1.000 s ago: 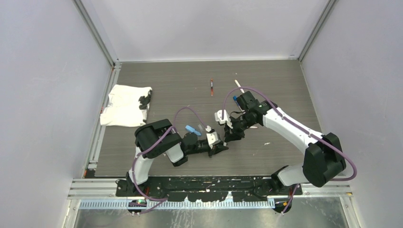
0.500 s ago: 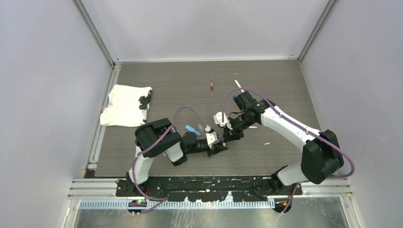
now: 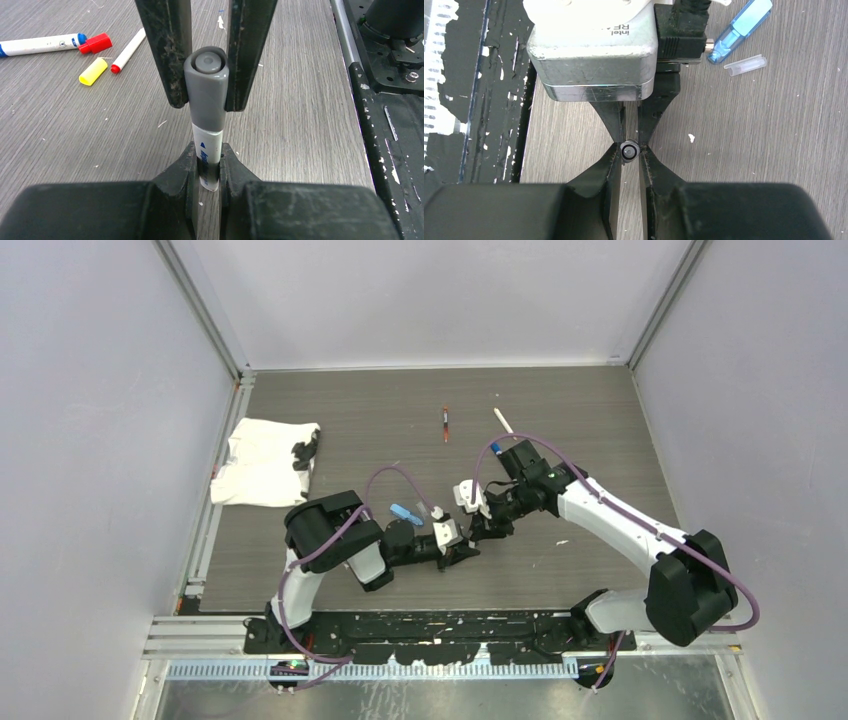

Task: Insert the pens into the pen caps
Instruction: Press the pen cap onto the pen.

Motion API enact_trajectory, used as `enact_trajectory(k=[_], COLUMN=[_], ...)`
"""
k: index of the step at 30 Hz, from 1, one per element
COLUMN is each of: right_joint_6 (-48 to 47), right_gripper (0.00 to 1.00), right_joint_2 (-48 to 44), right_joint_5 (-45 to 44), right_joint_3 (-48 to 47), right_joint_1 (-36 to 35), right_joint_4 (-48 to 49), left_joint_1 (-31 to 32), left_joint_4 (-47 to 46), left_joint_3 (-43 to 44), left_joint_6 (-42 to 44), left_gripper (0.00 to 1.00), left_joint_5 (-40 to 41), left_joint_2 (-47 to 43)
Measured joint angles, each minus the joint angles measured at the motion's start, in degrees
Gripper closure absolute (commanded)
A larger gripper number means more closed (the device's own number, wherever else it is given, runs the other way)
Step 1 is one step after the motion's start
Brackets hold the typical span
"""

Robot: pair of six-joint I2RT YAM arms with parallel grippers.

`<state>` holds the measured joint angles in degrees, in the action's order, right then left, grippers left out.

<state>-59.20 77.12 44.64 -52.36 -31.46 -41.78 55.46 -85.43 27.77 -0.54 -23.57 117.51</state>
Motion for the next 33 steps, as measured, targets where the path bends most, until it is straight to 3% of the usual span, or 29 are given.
enact_trajectory(k=[13,21,24,30,33], right_joint_6=[-0.59,0.70,0.85,0.96,-0.87], right_gripper=[0.99,0.97,0.68,0.40,0.04], right_joint_2=[-1.46,3.89,3.39,-0.92,-2.27], right_joint_5=[-2.14,-9.51,-9.09,-5.84,-3.48], right_joint_3=[4.83,11.85,11.82,11.39,9.94], right_joint_1=[-0.17,1.57,2.29,6.82,10.21], right_joint_4=[3.32,-4.72,-4.70,-5.20,-7.87], left_joint_1=[0.74,0.04,0.04,0.02,0.02], left_joint_4=[-0.04,-0.11,-0.13,-0.11,-0.09], left_joint_3=[-0.22,-0.44,-0.44,-0.44,-0.37], left_joint_6=[1.27,1.88,2.16,2.38,2.40], left_gripper=[1.00,0.99,1.00,0.99,1.00], left_joint_5=[1.46,5.35,5.57,5.46,5.18], left_joint_2=[-0.22,-0.44,-0.44,-0.44,-0.44])
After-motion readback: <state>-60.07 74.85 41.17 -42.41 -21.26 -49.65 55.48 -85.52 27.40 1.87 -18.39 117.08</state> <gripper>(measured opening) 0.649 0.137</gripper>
